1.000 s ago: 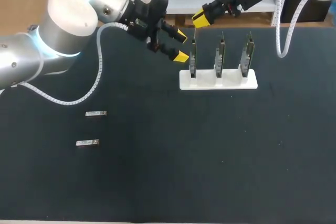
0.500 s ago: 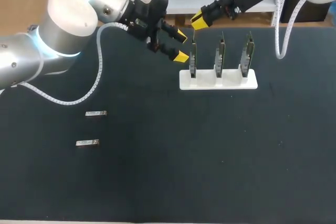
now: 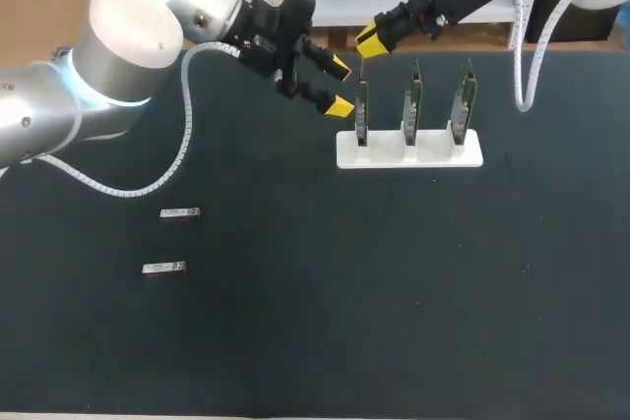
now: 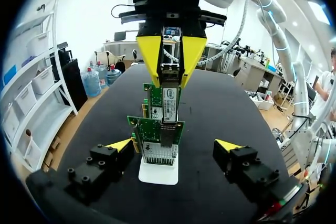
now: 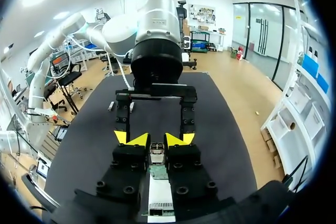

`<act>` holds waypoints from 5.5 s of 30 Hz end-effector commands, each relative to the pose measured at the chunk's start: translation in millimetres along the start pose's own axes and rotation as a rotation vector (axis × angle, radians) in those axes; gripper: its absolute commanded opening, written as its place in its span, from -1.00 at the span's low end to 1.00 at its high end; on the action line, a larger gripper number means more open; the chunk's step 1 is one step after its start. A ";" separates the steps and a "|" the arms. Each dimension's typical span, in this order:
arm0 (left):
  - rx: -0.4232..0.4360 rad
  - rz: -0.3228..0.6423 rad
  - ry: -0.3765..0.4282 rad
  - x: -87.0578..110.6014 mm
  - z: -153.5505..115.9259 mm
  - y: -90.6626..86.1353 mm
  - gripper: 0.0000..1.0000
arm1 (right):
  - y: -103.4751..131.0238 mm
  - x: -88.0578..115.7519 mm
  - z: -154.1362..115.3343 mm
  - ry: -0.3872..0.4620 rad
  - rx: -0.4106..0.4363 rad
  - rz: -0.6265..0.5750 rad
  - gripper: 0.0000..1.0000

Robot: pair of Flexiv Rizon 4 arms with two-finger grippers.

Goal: Pick up the optical module with the left hand, and insert it into the network port with the right hand.

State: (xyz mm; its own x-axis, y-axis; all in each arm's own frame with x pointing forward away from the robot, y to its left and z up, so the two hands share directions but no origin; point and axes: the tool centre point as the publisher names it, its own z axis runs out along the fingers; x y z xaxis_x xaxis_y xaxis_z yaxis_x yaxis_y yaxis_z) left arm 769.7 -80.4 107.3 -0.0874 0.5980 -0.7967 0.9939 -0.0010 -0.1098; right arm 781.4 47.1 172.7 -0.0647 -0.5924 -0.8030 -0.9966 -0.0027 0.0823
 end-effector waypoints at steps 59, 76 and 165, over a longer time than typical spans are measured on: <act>-0.001 -0.001 0.003 -0.3 -0.1 -0.2 1.00 | 8.9 -1.8 1.7 0.045 0.046 -0.083 -1.00; -0.001 -0.001 0.003 -0.3 -0.1 -0.2 1.00 | 5.4 -4.1 -1.0 0.047 0.049 -0.115 -1.00; -0.001 -0.001 0.003 -0.3 -0.1 -0.2 1.00 | 13.6 -1.0 -6.7 -0.003 -0.011 -0.076 1.00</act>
State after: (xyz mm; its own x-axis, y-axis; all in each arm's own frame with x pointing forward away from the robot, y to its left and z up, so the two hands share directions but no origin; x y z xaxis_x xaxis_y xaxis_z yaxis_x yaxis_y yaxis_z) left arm 769.6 -80.4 107.4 -0.0873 0.5980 -0.7967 0.9940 -0.0011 -0.1098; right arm 766.0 46.8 178.3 0.0112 -0.5970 -0.8022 -0.9985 -0.0491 0.0226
